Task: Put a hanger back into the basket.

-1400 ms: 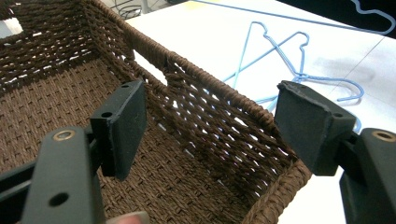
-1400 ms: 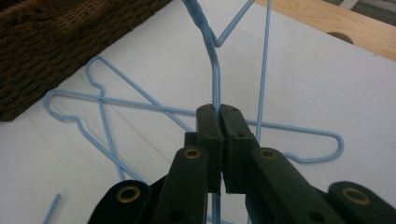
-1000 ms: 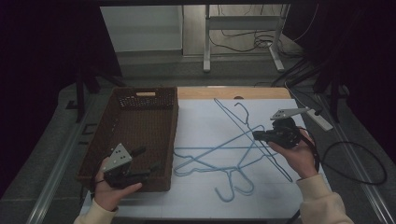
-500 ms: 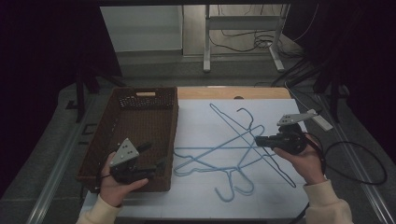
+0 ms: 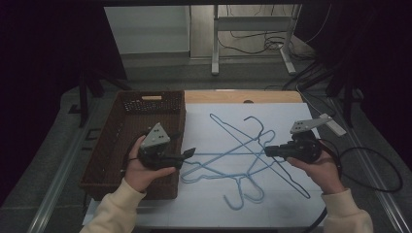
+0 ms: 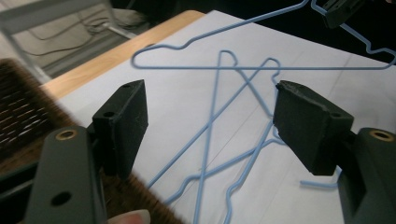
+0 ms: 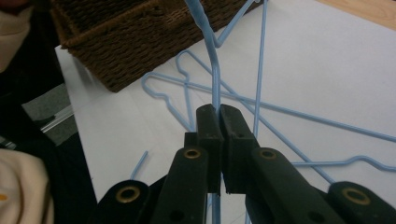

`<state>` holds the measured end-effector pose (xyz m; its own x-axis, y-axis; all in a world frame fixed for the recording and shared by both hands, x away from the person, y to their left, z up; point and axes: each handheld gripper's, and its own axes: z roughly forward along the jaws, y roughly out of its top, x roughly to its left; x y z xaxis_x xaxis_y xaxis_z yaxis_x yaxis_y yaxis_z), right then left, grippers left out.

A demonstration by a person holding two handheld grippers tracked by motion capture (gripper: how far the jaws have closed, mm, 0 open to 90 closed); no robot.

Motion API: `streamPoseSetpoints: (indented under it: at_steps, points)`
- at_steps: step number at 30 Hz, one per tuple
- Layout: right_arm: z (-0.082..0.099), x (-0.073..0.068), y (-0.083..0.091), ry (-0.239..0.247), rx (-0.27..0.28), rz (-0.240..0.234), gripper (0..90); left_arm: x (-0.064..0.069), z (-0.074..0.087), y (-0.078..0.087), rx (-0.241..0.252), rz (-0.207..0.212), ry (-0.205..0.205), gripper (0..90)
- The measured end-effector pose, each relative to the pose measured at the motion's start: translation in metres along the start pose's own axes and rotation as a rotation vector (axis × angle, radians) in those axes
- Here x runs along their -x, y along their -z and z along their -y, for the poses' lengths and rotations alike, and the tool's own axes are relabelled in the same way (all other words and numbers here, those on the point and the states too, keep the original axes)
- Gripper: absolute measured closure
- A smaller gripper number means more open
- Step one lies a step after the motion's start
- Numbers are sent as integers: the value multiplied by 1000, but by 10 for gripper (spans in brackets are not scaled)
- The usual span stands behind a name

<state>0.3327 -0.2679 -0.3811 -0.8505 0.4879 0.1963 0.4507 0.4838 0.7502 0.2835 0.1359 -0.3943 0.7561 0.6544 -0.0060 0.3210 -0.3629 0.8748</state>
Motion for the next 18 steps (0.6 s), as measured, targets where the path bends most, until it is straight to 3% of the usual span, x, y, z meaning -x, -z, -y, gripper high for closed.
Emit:
streamPoseSetpoints:
  at_steps: [9,18]
  points:
    - [4,0,4,1,-4,-55,881,6,-25,-40,-70,43,-93,289]
    - [6,-1,4,2,-12,-78,880,8,-40,-86,-153,40,-172,326]
